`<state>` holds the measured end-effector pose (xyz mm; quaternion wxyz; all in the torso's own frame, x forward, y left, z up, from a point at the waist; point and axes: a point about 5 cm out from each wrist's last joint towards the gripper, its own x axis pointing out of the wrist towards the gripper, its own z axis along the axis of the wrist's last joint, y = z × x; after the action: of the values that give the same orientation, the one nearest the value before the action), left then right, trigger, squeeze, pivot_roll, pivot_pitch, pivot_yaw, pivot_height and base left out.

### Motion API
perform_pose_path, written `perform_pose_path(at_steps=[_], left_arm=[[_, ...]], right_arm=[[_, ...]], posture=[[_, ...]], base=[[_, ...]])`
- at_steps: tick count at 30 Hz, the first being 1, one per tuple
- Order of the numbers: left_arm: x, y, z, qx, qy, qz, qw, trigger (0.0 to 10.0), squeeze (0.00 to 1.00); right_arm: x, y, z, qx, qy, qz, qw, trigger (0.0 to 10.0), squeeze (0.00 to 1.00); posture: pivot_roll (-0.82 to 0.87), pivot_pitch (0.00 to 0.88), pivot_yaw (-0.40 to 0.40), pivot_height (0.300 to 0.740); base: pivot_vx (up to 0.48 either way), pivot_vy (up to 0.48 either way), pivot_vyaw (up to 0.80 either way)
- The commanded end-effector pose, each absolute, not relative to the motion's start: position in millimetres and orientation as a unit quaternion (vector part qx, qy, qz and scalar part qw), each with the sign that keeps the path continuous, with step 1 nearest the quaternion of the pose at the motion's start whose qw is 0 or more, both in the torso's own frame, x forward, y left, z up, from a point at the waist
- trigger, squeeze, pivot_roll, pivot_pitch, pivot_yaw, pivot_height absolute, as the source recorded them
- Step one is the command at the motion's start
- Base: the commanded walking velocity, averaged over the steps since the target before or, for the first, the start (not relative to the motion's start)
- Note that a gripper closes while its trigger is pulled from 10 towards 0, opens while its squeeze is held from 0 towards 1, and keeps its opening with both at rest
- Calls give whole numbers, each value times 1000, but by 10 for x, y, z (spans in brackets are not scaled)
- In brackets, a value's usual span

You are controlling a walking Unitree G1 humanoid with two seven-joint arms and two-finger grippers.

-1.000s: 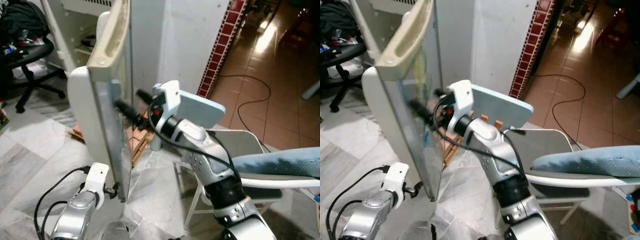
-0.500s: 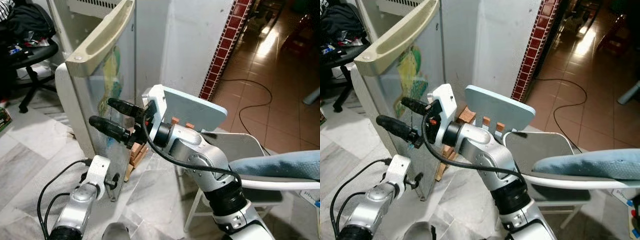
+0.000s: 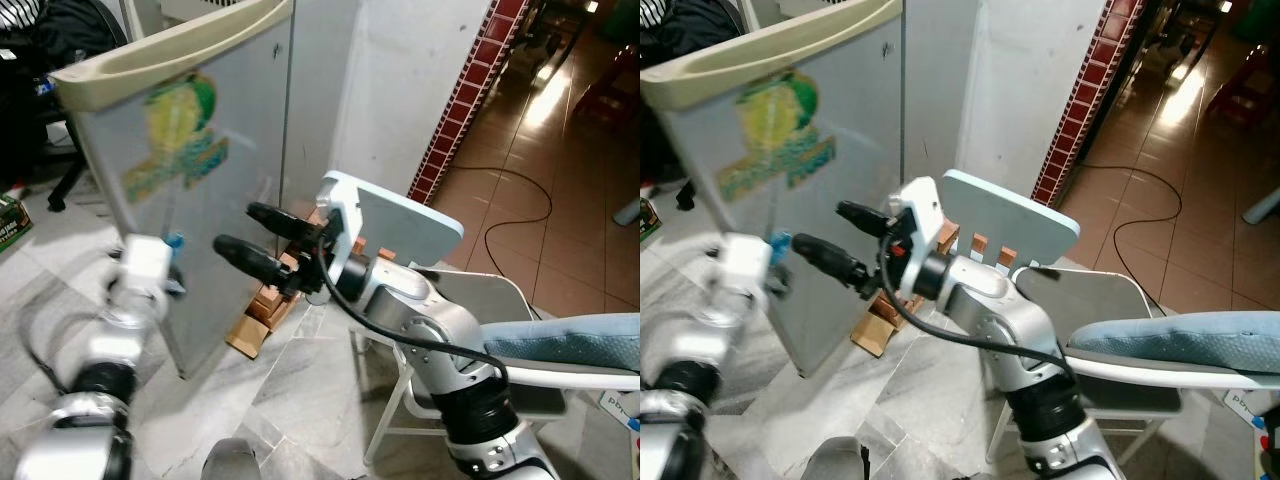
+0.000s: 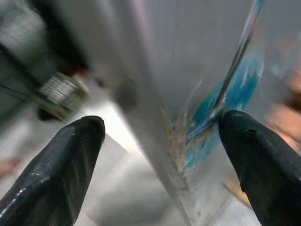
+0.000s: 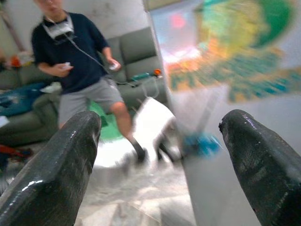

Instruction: Restocking fridge

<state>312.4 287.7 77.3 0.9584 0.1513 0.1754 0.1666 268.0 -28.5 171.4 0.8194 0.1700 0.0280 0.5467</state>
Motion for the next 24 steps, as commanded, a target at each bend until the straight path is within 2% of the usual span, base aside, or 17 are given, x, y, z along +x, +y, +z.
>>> perform_pose_path(at_steps=[1,3,5,10,11,15,19,24], left_arm=[[2884,2993,559,143,208,197,947,10000,0],[2735,3000,508,158,198,194,948,10000,0],[2683,2870,518,158,178,172,956,10000,0],[2709,2687,535,167,150,139,965,10000,0],[2720,2596,552,172,136,125,968,10000,0],[2733,2093,630,143,86,55,984,10000,0],[2756,1907,629,131,84,26,987,10000,0],[2793,1788,670,125,72,7,989,10000,0]], right_arm=[[2689,-401,1700,156,23,533,831,10000,0],[2684,-496,1619,144,34,518,843,10000,0],[2684,-582,1543,138,45,500,854,10000,0],[2667,-681,1452,129,58,475,868,10000,0],[2666,-733,1402,124,64,458,878,10000,0],[2713,-1136,1059,85,83,296,948,10000,0],[2758,-1288,1001,73,72,225,969,10000,0],[2755,-1380,911,71,81,173,979,10000,0]], posture=[[119,0,-79,740],[126,0,-84,740],[127,0,-87,740],[123,0,-94,740],[122,0,-94,740],[96,0,-75,740],[77,0,-60,740],[72,0,-58,740]], base=[[0,0,0],[0,0,0],[0,0,0],[0,0,0],[0,0,0],[0,0,0],[0,0,0],[0,0,0]])
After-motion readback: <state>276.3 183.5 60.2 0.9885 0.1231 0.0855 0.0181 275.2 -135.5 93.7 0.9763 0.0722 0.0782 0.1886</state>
